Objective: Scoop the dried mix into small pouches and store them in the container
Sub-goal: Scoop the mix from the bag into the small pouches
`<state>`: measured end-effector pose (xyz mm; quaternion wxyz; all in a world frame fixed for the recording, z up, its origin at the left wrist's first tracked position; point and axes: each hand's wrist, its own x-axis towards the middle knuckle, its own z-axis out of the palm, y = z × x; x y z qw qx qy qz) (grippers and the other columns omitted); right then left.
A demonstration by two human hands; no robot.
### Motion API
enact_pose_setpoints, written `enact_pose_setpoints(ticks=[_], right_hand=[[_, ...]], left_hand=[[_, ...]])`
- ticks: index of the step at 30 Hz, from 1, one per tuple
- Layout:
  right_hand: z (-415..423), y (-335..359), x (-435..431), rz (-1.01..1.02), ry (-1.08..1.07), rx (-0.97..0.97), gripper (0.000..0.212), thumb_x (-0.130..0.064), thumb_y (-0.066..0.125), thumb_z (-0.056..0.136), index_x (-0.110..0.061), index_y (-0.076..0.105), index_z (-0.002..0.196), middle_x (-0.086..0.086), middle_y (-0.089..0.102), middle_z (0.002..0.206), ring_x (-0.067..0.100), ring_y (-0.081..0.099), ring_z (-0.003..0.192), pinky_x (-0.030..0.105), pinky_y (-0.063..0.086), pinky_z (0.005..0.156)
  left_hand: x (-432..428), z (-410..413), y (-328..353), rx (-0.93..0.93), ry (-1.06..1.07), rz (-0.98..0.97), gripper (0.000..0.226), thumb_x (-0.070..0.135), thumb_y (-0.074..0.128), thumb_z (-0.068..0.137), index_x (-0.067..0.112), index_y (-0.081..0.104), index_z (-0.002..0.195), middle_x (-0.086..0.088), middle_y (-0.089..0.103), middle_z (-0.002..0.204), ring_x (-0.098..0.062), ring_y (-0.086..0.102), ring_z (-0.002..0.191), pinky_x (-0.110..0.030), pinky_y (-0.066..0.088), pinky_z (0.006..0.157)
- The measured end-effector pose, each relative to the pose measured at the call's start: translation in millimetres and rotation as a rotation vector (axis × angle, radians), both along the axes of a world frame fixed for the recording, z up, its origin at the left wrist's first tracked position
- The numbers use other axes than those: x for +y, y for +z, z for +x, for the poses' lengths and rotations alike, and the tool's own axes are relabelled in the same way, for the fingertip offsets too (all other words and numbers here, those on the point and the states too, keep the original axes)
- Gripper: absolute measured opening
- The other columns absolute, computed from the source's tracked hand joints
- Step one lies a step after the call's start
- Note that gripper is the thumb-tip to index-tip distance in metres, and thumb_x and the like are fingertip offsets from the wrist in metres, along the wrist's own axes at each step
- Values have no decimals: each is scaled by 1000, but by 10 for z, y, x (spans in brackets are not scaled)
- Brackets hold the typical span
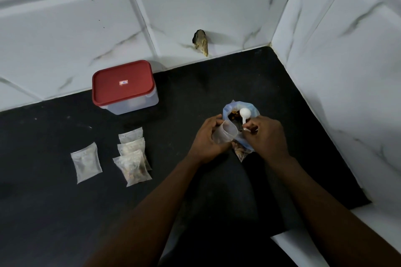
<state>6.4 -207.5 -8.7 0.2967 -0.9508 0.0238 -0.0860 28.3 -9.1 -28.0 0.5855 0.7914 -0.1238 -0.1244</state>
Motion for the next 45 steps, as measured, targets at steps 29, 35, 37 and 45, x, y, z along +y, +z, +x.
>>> enact_pose_setpoints(ticks=[29, 35, 37, 45], right_hand=[[82, 245, -177, 41, 104, -65, 14, -2, 83, 79, -4, 76, 91, 7, 73, 87, 5, 64, 77, 11, 46, 73], [147, 125, -36, 28, 134, -2, 13, -11, 81, 81, -10, 77, 94, 3, 76, 93, 5, 68, 85, 31, 59, 83], [100, 144, -45, 27, 154, 34, 14, -11, 82, 81, -10, 78, 94, 2, 76, 93, 6, 68, 85, 30, 59, 83], [41, 339, -224, 61, 66, -60, 14, -5, 81, 81, -6, 76, 93, 3, 72, 88, 4, 65, 78, 8, 46, 73]], left_hand=[[35, 24, -86, 24, 7, 5, 68, 18, 88, 79, 35, 50, 132, 13, 55, 131, 8, 56, 119, -13, 49, 96], [30, 38, -62, 11, 27, -8, 69, 30, 87, 74, 41, 50, 131, 13, 55, 134, 2, 57, 123, -19, 51, 100], [39, 44, -53, 15, 32, -15, 68, 25, 88, 75, 48, 49, 126, 13, 55, 133, 3, 57, 122, -20, 51, 100], [52, 22, -63, 11, 26, -23, 67, 25, 87, 78, 50, 49, 127, 16, 55, 133, -1, 58, 123, -23, 52, 100]])
